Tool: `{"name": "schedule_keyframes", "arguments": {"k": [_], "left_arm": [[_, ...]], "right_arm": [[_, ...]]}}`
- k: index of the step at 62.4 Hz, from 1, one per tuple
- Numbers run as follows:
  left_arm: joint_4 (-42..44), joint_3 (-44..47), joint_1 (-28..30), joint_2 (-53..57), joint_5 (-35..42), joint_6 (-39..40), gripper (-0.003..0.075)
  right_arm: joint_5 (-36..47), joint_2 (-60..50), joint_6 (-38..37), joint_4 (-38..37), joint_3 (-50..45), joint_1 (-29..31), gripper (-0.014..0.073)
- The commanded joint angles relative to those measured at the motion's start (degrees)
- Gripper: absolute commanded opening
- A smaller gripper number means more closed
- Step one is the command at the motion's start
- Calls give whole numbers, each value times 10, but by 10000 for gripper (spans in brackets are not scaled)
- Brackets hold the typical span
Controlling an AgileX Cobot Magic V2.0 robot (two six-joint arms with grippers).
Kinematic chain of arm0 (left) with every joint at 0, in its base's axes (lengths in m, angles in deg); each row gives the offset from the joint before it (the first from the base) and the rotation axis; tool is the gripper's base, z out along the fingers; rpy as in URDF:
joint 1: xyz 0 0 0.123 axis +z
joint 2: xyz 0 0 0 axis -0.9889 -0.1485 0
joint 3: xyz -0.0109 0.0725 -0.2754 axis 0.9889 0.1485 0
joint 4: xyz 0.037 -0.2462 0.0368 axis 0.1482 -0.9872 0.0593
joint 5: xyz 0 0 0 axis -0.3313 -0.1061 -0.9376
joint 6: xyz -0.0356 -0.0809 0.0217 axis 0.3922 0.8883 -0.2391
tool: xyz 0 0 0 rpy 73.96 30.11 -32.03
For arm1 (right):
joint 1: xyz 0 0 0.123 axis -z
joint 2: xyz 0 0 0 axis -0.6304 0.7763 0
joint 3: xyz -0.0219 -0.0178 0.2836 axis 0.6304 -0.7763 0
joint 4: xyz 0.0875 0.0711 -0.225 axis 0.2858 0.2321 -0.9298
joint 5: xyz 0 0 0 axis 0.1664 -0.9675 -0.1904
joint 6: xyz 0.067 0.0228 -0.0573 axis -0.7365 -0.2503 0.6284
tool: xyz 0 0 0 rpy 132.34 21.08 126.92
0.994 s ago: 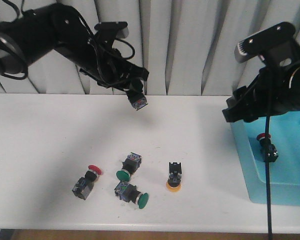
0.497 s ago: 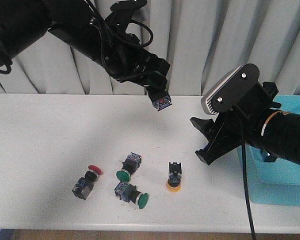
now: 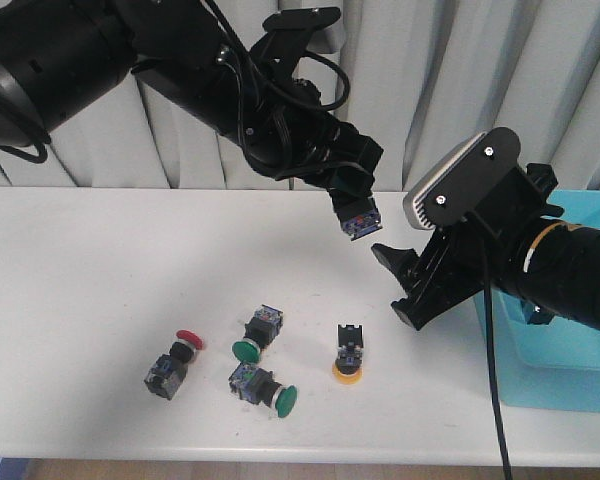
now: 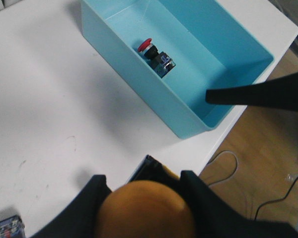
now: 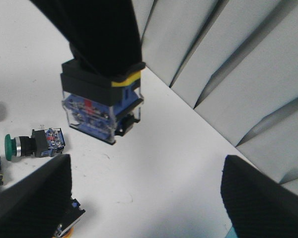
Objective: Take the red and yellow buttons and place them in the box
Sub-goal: 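Grasp the yellow button body with the right gripper, open the left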
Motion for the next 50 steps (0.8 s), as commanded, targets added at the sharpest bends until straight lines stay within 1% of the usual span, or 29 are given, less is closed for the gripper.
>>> {"name": "schedule_keyframes", "arguments": {"k": [1,15,29,50], "left_arm": [[-27,-17,-2,38,44,23,13],[-52,-17,-2,38,54,47,18],[-62,-17,-2,38,54,118,25],[-121,-17,-2,38,47,118,35]], "right_arm": [[51,-15,3,0,16,-7,590],[93,-15,6,-3,16,-21,589],[120,-13,8,-4,16,-21,589],[129,10,8,-5,16,-21,589]]}}
